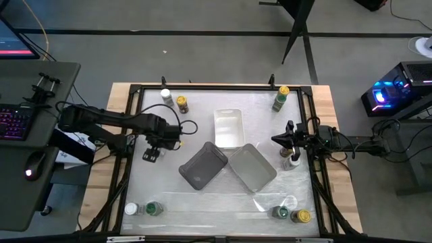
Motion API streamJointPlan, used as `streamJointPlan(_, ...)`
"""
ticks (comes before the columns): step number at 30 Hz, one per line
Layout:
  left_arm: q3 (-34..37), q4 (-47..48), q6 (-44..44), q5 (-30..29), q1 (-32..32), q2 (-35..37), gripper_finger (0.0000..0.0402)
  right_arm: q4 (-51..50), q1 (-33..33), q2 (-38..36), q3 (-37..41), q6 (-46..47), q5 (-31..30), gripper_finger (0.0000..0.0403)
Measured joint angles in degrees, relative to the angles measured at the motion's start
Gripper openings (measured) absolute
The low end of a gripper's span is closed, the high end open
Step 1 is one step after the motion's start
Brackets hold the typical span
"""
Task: Sort spices by type
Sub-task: Put the white seasoning bottle into the black bin
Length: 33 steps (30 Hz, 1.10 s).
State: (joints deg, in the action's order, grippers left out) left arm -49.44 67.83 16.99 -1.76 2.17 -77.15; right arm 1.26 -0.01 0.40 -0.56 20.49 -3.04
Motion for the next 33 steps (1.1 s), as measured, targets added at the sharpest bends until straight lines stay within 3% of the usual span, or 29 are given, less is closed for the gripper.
streamJointPlan(18, 3.0, -2.6, -4.2, 0.0, 0.0, 0.0, 0.0275, 0.0, 0.0, 0.0, 0.0, 0.0, 0.0, 0.0001)
streamJointPlan(21, 3.0, -2.4, -2.8, 0.0, 0.0, 0.0, 0.0248, 0.0, 0.0, 0.0, 0.0, 0.0, 0.0, 0.0001)
streamJointPlan(26, 2.6, -1.7, -2.8, -0.2, 0.0, 0.1, 0.0164, 0.0, 0.0, 0.0, 0.0, 0.0, 0.0, 0.0001)
streamJointPlan(29, -0.5, 2.3, -2.4, 0.0, 0.1, -0.2, 0.0164, 0.0, 0.0, 0.0, 0.0, 0.0, 0.0, 0.0001)
streamJointPlan(33, -10.0, 9.2, -1.0, -2.8, 0.6, 0.3, 0.0164, 0.0, 0.0, 0.0, 0.0, 0.0, 0.0, 0.0001)
